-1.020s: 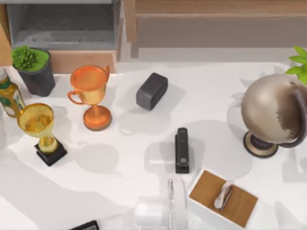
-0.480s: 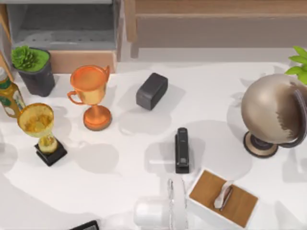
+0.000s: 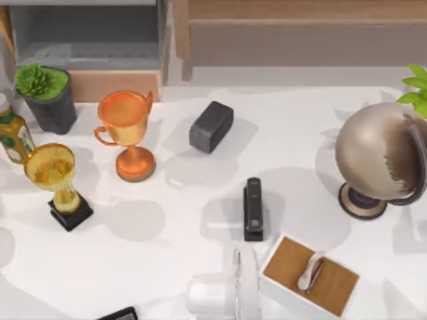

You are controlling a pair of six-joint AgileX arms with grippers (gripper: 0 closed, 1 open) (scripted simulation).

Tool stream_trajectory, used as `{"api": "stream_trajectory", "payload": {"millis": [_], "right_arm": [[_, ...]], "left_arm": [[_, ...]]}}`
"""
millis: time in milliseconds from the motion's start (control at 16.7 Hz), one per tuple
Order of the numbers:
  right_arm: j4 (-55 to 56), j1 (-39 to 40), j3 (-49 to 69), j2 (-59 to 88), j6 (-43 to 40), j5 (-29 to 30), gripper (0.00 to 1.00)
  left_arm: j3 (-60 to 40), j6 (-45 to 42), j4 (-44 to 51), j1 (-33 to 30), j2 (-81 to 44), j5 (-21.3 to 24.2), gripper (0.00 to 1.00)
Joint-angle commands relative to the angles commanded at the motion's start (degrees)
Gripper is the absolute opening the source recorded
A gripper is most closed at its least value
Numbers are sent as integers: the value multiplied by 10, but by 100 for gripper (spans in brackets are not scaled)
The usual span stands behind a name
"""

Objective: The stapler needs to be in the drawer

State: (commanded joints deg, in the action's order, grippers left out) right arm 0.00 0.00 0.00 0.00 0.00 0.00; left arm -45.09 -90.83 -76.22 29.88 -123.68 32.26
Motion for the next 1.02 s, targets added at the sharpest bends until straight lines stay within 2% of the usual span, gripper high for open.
{"api": "stream_trajectory", "payload": {"millis": [180, 540, 840, 1020], "right_arm": [[0, 0, 0, 0, 0, 0, 100], [0, 0, 0, 0, 0, 0, 100], [0, 0, 0, 0, 0, 0, 100], [0, 0, 0, 0, 0, 0, 100]], "left_arm": [[48, -1, -28, 19, 22, 19, 0], [59, -3, -36, 27, 26, 25, 0], [152, -5, -87, 79, 61, 78, 0], [172, -6, -100, 93, 70, 92, 0]]}}
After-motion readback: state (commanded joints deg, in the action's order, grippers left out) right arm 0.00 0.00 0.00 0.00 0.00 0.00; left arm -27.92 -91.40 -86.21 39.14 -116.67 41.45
